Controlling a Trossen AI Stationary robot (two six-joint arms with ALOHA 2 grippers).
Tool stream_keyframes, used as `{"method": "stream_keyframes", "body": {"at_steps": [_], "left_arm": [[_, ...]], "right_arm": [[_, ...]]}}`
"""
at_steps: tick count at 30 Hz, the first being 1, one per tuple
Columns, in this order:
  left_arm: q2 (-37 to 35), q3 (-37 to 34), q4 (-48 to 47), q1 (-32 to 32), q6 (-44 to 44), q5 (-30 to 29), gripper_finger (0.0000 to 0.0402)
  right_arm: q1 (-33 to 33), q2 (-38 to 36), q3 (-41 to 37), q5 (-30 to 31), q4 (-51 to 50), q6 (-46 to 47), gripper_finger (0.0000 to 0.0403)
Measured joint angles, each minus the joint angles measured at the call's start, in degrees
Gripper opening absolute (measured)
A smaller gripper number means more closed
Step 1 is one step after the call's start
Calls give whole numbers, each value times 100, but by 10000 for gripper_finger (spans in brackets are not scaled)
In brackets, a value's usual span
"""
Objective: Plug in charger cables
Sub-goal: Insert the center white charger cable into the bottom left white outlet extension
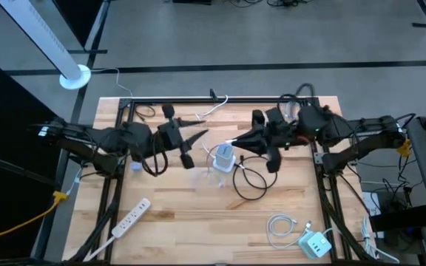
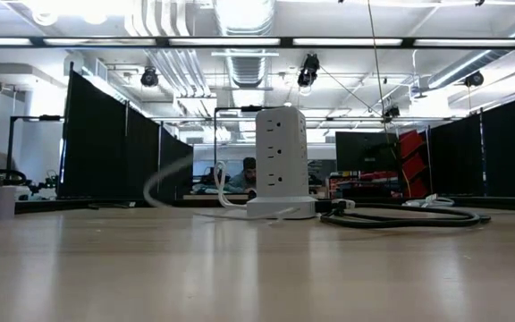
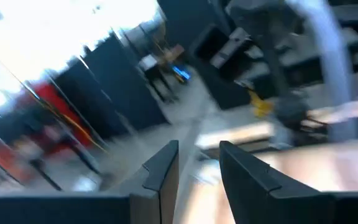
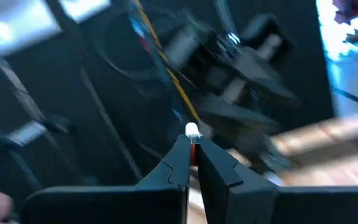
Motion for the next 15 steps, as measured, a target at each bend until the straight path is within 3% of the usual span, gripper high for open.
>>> {"method": "stream_keyframes", "body": {"at_steps": [4,9,12,15], "left_arm": [[203,1,1447,-7,773,191,105],[327,0,2277,-4,959,1130,103],[421,0,2350,0,753,1451,103],[475,0,2514,17,-39,1530,102]], "right_arm": [[-1,0,-2,-70,679,332,4],[-93,58,12,-69,1252,799,4],[-132,89,15,-270,1325,502,4],[-122,92,15,-328,1326,271,4]]}}
